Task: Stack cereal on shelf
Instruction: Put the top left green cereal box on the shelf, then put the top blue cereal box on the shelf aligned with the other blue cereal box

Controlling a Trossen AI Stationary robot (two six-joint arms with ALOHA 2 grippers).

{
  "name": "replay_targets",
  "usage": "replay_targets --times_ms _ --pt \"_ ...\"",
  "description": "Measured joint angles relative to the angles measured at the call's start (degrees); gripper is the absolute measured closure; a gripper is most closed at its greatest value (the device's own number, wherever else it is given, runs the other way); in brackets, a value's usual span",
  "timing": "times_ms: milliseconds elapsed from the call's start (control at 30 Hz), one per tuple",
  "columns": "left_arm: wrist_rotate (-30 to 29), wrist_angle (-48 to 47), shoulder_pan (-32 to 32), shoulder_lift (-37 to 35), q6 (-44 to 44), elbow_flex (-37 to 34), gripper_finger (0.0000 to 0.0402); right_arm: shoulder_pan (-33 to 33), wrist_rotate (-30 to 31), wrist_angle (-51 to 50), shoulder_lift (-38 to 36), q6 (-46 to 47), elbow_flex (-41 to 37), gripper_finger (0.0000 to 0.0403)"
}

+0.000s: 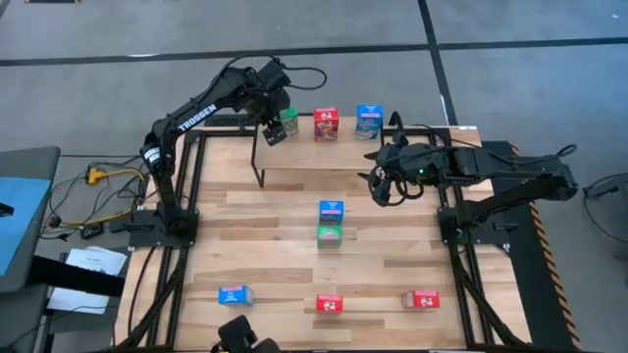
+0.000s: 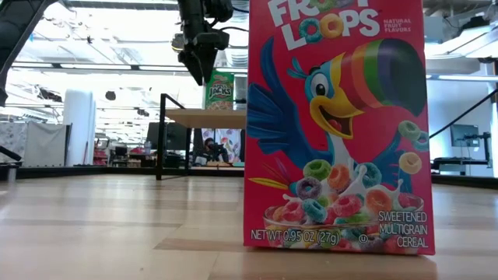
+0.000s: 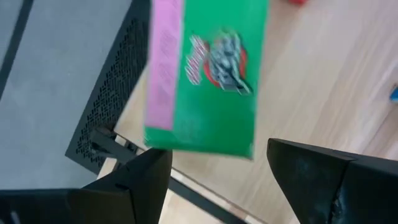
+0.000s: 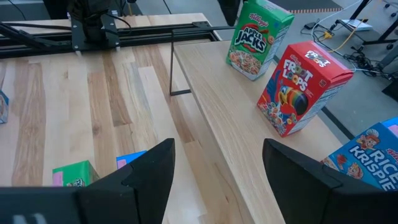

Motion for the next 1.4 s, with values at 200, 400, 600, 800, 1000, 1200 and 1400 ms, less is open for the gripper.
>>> replay_targets --times_ms 200,400,600,800,1000,1200,1400 --pt "-1.7 0.6 0.2 0.0 -0.6 0.0 0.015 0.0 0.0 0.0 0.0 0.0 0.0 0.0135" --pt "-5.1 0.6 0.3 0.0 -0.1 0.0 0.015 0.0 0.0 0.0 0.0 0.0 0.0 0.0135" --pt "-7.4 0.6 0.8 0.0 0.0 0.0 0.015 0.0 0.0 0.0 0.0 0.0 0.0 0.0135" --pt "-7.0 0.5 1.0 0.0 0.0 0.0 0.015 0.0 0.0 0.0 0.0 0.0 0.0 0.0135" --pt "-7.1 0.4 1.0 0.0 1.1 0.0 0.015 0.0 0.0 0.0 0.0 0.0 0.0 0.0135" --pt "-8.7 -1.6 -0.2 0.0 2.2 0.0 0.015 0.0 0.0 0.0 0.0 0.0 0.0 0.0135" --pt "-10.4 -2.9 -1.3 0.0 1.9 0.0 0.015 0.0 0.0 0.0 0.0 0.0 0.0 0.0135"
